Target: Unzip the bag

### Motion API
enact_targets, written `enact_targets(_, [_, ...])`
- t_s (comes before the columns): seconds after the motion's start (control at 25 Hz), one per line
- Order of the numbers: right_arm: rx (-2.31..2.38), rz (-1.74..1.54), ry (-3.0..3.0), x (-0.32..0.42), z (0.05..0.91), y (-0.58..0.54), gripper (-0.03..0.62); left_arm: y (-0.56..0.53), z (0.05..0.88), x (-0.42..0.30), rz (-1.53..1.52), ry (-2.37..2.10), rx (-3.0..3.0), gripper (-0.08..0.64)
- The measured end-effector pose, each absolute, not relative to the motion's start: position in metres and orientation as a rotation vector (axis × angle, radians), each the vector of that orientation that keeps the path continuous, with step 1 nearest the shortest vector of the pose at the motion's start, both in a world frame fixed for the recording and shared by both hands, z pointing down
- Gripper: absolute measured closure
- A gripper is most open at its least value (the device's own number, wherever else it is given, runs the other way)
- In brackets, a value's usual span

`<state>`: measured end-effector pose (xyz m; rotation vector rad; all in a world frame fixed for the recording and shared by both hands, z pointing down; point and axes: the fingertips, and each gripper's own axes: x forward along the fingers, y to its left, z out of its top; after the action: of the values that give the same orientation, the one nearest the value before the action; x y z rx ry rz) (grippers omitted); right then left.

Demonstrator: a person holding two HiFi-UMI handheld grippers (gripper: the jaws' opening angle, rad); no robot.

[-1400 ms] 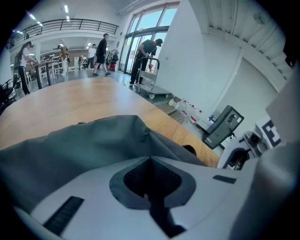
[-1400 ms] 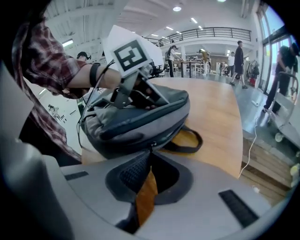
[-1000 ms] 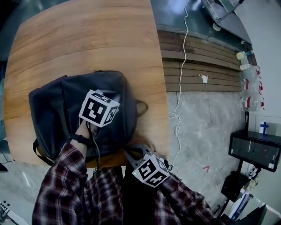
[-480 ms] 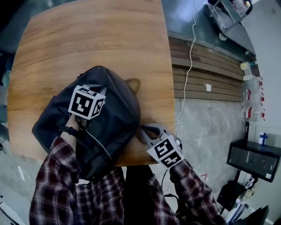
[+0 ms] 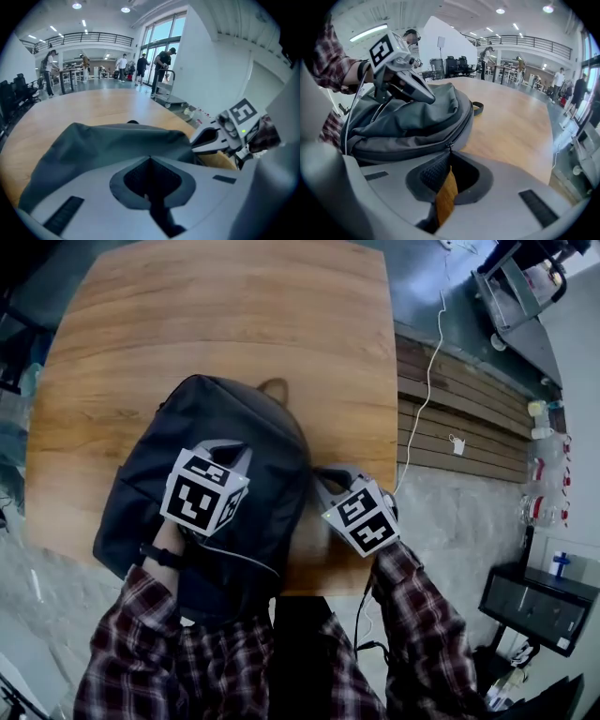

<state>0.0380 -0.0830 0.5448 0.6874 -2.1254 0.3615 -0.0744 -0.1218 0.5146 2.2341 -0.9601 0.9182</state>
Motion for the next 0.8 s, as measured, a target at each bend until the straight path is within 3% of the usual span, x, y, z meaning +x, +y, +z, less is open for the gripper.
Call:
enact_targets(0.24, [0.683,0.374,-2.128,0.033,0.546,-0.085,0.574,-0.083,0.504,-0.037,1.012,-0.732,2.229,0.552])
enact_targets(0.8, [0.844,0.634,-2.165,0.038,0.536,-0.048,0.574,-0.083,0.533,-0.029,0.945,-0.82,2.178,0.552])
